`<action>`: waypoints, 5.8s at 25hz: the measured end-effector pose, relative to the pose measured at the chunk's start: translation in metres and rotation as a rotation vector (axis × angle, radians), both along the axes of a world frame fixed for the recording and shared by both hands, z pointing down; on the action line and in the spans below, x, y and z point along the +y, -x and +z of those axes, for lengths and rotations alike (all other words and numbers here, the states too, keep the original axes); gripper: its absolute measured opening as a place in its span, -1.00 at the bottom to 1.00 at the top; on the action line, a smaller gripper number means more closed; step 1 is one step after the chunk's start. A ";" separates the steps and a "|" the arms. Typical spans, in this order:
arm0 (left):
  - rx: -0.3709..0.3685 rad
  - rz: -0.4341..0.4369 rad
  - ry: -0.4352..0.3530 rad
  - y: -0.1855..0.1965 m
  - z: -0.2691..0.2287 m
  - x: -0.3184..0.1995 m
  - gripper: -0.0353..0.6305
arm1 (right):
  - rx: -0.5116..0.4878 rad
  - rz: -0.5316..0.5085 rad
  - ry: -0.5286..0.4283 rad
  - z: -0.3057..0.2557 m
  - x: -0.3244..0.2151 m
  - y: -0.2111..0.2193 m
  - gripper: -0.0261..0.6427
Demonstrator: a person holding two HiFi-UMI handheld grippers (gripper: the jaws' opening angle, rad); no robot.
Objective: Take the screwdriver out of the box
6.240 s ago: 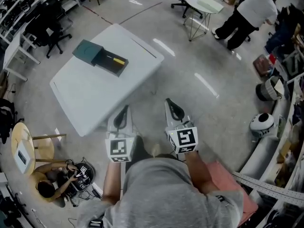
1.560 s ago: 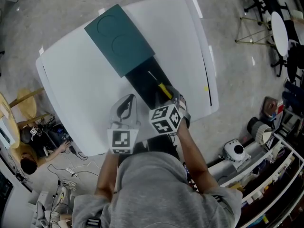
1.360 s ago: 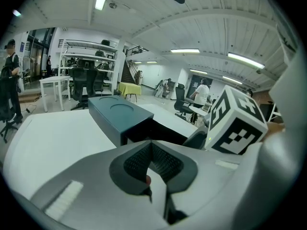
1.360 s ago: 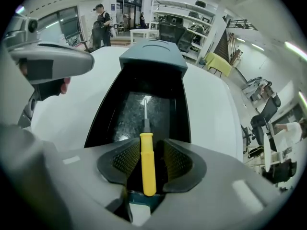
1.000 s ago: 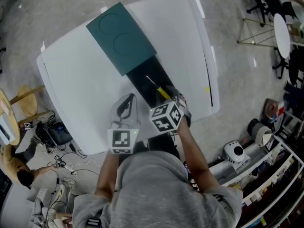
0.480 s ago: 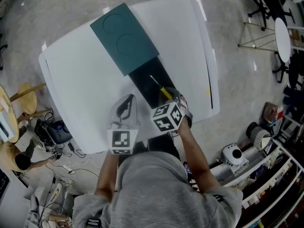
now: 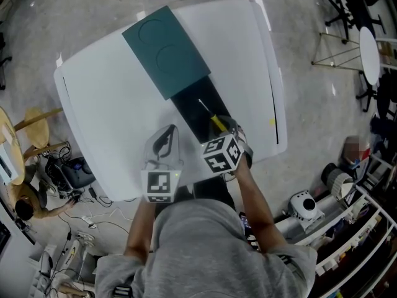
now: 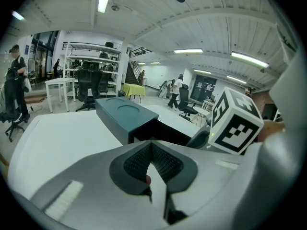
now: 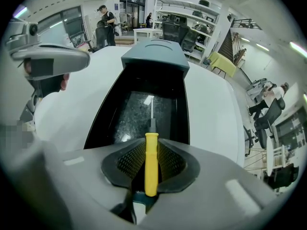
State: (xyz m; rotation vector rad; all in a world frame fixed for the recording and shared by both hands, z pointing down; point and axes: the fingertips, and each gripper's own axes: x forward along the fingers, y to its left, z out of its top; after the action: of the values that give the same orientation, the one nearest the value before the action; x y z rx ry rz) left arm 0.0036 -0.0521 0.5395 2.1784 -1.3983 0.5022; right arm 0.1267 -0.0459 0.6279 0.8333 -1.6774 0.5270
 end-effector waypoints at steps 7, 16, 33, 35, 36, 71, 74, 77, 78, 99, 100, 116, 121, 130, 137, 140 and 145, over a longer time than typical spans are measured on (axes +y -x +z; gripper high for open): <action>-0.003 0.007 -0.012 0.000 -0.006 0.003 -0.86 | -0.038 0.029 -0.010 -0.006 -0.001 -0.002 -0.69; -0.013 0.010 -0.051 0.004 -0.021 0.009 -0.86 | -0.086 0.078 -0.081 -0.031 -0.010 -0.005 -0.69; -0.056 0.004 -0.206 0.018 -0.088 0.029 -0.86 | -0.224 0.120 -0.269 -0.121 0.000 0.003 -0.69; -0.062 0.000 -0.225 0.021 -0.097 0.033 -0.86 | -0.232 0.117 -0.292 -0.132 0.004 0.005 -0.69; -0.064 -0.004 -0.234 0.022 -0.101 0.034 -0.86 | -0.235 0.114 -0.302 -0.137 0.006 0.006 -0.69; -0.189 -0.309 -0.336 0.139 -0.166 0.104 -0.86 | -0.468 -0.191 -0.411 -0.227 0.052 0.145 -0.69; -0.198 -0.343 -0.331 0.153 -0.165 0.110 -0.86 | -0.490 -0.242 -0.403 -0.228 0.055 0.167 -0.69; -0.197 -0.374 -0.325 0.164 -0.164 0.114 -0.86 | -0.500 -0.289 -0.393 -0.227 0.056 0.184 -0.69; -0.197 -0.383 -0.323 0.167 -0.163 0.115 -0.86 | -0.500 -0.303 -0.390 -0.225 0.056 0.190 -0.69; -0.153 -0.532 -0.314 0.234 -0.126 0.044 -0.86 | -0.492 -0.411 -0.369 -0.181 -0.009 0.257 -0.69; -0.153 -0.531 -0.312 0.235 -0.123 0.037 -0.86 | -0.492 -0.414 -0.365 -0.177 -0.014 0.260 -0.69; -0.136 -0.534 -0.257 0.271 -0.051 -0.029 -0.86 | -0.490 -0.404 -0.276 -0.106 -0.081 0.319 -0.69; -0.130 -0.549 -0.240 0.287 -0.022 -0.046 -0.86 | -0.447 -0.388 -0.267 -0.075 -0.102 0.334 -0.69; -0.128 -0.555 -0.207 0.304 0.018 -0.067 -0.86 | -0.403 -0.400 -0.204 -0.031 -0.124 0.351 -0.69; -0.091 -0.566 -0.194 0.304 0.029 -0.074 -0.86 | -0.357 -0.425 -0.169 -0.015 -0.129 0.358 -0.68; -0.090 -0.570 -0.197 0.304 0.031 -0.075 -0.86 | -0.358 -0.425 -0.159 -0.010 -0.129 0.359 -0.68; -0.092 -0.574 -0.198 0.304 0.035 -0.076 -0.86 | -0.364 -0.416 -0.149 -0.004 -0.130 0.359 -0.68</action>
State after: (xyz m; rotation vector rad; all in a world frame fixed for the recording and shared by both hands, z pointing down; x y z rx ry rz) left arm -0.3008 -0.1281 0.5745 1.7814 -2.0942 0.2579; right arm -0.2319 -0.1761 0.6239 0.4853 -2.1781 0.2753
